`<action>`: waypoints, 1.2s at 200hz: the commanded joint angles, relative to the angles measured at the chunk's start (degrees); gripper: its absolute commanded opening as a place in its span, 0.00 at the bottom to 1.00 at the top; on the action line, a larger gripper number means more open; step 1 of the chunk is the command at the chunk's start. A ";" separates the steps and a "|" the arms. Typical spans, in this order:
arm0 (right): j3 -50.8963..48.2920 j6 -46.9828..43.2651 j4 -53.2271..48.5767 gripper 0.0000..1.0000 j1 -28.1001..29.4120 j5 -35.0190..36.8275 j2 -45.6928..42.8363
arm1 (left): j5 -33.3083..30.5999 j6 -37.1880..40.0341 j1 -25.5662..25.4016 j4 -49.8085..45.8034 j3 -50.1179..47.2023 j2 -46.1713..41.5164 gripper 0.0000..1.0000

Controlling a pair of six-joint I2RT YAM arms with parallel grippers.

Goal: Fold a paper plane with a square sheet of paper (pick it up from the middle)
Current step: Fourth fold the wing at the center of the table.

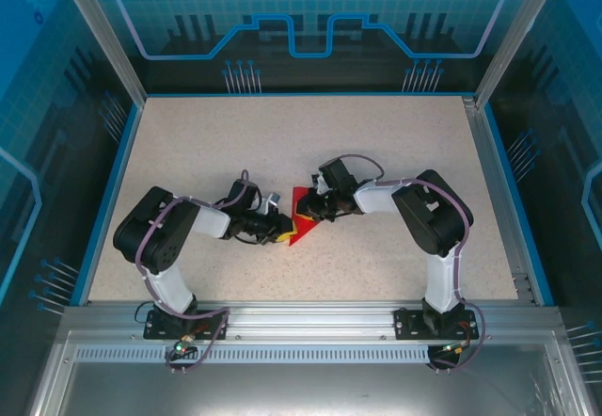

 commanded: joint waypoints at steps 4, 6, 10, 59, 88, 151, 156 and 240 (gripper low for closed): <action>0.20 -1.72 -4.60 0.16 -0.29 0.01 2.36 | -6.60 1.67 -0.10 -8.24 -1.88 -1.78 0.16; 0.15 -1.80 -4.62 0.16 -0.29 0.03 2.38 | -6.72 1.61 -0.14 -8.37 -1.83 -2.01 0.15; 0.17 -1.79 -4.62 0.16 -0.29 -0.05 2.40 | -6.95 1.63 -0.13 -8.63 -1.79 -2.38 0.14; 0.22 -1.85 -4.53 0.17 -0.29 -0.12 2.68 | -8.30 2.52 -0.11 -12.84 -0.77 -2.58 0.03; 0.40 -1.70 -4.43 0.17 -0.29 -0.27 2.83 | -7.73 2.52 -0.09 -12.88 -1.05 -1.38 0.00; 0.86 -1.65 -6.57 0.17 -0.29 0.66 3.61 | -4.76 5.23 -0.19 -14.77 -0.34 -1.71 0.10; 0.84 -1.74 -6.62 0.17 -0.31 0.56 3.63 | -4.67 6.03 -0.23 -16.05 0.08 -1.89 0.10; 0.68 -1.76 -6.67 0.17 -0.18 0.69 3.56 | -3.71 12.31 -0.37 -25.34 2.86 -2.36 0.17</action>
